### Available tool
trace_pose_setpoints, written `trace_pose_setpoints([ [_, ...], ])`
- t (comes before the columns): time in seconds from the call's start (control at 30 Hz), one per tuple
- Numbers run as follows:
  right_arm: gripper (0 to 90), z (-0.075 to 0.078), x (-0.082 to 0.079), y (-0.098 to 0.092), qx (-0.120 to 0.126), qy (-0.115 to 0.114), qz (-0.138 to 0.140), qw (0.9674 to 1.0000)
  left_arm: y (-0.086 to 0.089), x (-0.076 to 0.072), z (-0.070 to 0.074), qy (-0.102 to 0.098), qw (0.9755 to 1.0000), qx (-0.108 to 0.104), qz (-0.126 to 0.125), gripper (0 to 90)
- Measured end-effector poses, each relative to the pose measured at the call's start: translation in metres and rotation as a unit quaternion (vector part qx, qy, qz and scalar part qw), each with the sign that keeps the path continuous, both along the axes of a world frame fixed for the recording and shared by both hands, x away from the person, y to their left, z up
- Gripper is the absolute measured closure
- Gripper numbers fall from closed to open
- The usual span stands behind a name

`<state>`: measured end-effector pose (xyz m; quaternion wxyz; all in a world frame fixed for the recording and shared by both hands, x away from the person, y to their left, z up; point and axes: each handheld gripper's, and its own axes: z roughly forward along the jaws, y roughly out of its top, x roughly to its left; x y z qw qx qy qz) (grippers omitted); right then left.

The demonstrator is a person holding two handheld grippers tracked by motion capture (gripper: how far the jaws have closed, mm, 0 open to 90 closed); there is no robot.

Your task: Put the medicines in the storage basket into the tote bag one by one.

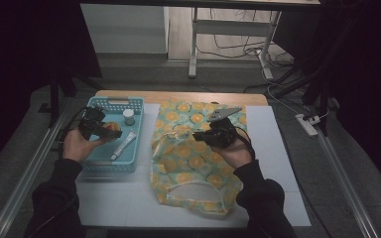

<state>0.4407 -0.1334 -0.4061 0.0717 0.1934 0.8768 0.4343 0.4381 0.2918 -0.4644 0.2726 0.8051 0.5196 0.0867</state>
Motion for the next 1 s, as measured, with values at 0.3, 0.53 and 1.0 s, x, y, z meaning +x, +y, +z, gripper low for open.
trace_pose_setpoints([
  [0.3, 90.0, 0.001, 0.000, -0.001, 0.004, -0.004, -0.002, 1.0000, -0.011, -0.015, 0.009, -0.012, 0.9995, -0.017, -0.024, 20.2],
  [0.53, 90.0, 0.001, 0.000, -0.001, 0.004, -0.004, -0.003, 1.0000, -0.020, -0.024, 0.018, -0.023, 0.9987, -0.017, -0.043, 20.2],
  [1.0, 90.0, 0.000, 0.000, -0.001, 0.004, -0.005, -0.004, 1.0000, -0.035, -0.045, 0.028, -0.040, 0.9963, -0.024, -0.072, 20.2],
])
